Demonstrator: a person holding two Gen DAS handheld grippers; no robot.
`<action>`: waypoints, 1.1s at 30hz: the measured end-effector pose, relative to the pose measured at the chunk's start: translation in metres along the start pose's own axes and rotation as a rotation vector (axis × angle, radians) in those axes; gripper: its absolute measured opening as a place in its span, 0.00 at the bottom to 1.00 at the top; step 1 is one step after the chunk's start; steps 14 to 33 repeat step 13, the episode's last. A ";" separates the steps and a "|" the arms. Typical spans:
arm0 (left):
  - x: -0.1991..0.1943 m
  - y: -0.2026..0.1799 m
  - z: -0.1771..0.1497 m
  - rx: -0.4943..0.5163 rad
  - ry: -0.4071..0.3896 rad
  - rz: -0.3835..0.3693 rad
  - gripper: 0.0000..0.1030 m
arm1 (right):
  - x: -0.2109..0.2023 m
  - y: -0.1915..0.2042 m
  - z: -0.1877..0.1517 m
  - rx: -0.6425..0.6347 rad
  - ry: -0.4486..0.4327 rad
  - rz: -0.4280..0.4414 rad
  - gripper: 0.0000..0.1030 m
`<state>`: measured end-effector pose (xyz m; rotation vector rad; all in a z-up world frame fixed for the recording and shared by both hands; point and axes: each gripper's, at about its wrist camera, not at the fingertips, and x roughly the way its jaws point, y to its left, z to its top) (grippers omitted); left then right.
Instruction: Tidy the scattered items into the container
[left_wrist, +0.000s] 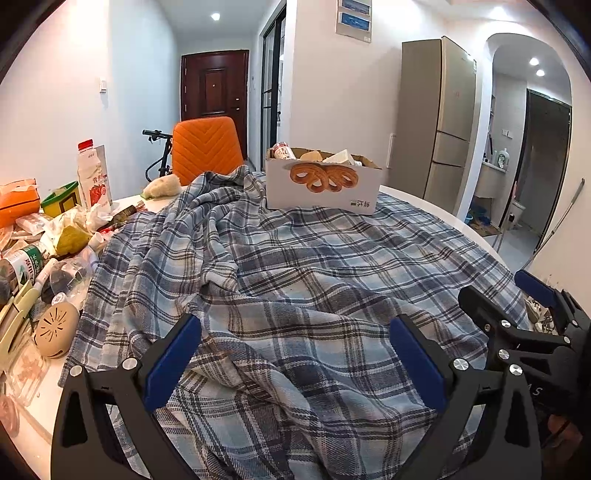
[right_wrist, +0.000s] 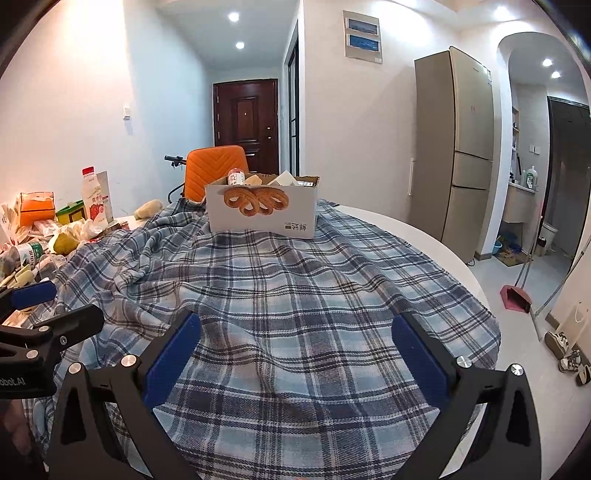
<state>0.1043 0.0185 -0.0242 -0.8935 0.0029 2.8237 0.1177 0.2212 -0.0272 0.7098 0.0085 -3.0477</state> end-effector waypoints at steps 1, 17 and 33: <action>0.000 0.000 0.000 0.000 0.002 -0.001 1.00 | 0.000 0.000 0.000 0.001 0.001 -0.001 1.00; 0.000 0.004 0.000 -0.025 0.009 -0.023 1.00 | -0.001 0.003 0.000 -0.004 0.002 0.010 1.00; 0.000 0.004 0.000 -0.025 0.009 -0.023 1.00 | -0.001 0.003 0.000 -0.004 0.002 0.010 1.00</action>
